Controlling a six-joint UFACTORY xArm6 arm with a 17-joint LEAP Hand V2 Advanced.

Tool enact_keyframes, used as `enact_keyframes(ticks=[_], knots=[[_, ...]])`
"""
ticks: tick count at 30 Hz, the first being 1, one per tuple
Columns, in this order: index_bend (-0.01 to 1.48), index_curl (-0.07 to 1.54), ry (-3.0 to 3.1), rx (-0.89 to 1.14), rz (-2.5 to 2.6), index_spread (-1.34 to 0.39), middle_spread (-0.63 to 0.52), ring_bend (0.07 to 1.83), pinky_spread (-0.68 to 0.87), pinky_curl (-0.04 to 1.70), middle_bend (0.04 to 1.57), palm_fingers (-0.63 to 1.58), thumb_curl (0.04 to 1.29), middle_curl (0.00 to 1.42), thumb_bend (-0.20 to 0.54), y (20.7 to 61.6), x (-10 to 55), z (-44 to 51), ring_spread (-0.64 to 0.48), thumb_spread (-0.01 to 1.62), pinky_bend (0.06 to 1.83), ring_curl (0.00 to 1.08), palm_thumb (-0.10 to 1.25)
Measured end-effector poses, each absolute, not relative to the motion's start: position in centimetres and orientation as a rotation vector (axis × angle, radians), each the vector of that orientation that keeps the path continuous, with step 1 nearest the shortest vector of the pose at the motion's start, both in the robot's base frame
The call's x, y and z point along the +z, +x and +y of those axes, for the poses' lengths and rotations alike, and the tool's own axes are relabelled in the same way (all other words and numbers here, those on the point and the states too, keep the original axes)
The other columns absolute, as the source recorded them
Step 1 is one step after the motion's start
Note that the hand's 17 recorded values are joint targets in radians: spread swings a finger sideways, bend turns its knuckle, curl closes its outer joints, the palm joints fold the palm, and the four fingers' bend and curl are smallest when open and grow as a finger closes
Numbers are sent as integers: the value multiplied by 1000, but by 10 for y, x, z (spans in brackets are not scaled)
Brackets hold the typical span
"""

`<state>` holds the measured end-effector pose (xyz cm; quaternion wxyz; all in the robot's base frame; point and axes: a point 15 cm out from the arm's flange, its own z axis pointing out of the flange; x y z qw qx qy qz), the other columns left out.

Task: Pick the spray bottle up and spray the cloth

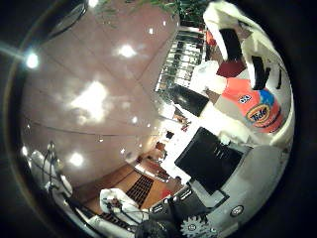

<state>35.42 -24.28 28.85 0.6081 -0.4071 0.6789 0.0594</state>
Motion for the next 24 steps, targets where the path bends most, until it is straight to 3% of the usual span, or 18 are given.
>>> enact_keyframes(ticks=[3, 6, 9, 13, 24], knots=[[301, 647, -951, 128, 1569, -327, -152, 1200, -391, 905, 901, 340, 442, 621, -27, 355, 290, -248, -249, 1078, 793, 592, 680], [323, 632, -964, 131, 1573, -300, -112, 1039, -222, 897, 770, 103, 424, 572, -28, 355, 287, -251, -167, 1081, 698, 549, 653], [285, 556, -995, 142, 1585, -266, -32, 833, 53, 806, 616, 6, 404, 484, -26, 354, 284, -256, -24, 1082, 604, 444, 628], [204, 474, -1031, 147, 1596, -233, 61, 642, 289, 666, 467, -10, 377, 401, -25, 355, 282, -263, 127, 1073, 505, 349, 608], [151, 316, -1121, 198, 1598, -196, 169, 436, 377, 452, 282, 11, 328, 322, -26, 376, 275, -272, 199, 1044, 424, 253, 581]])
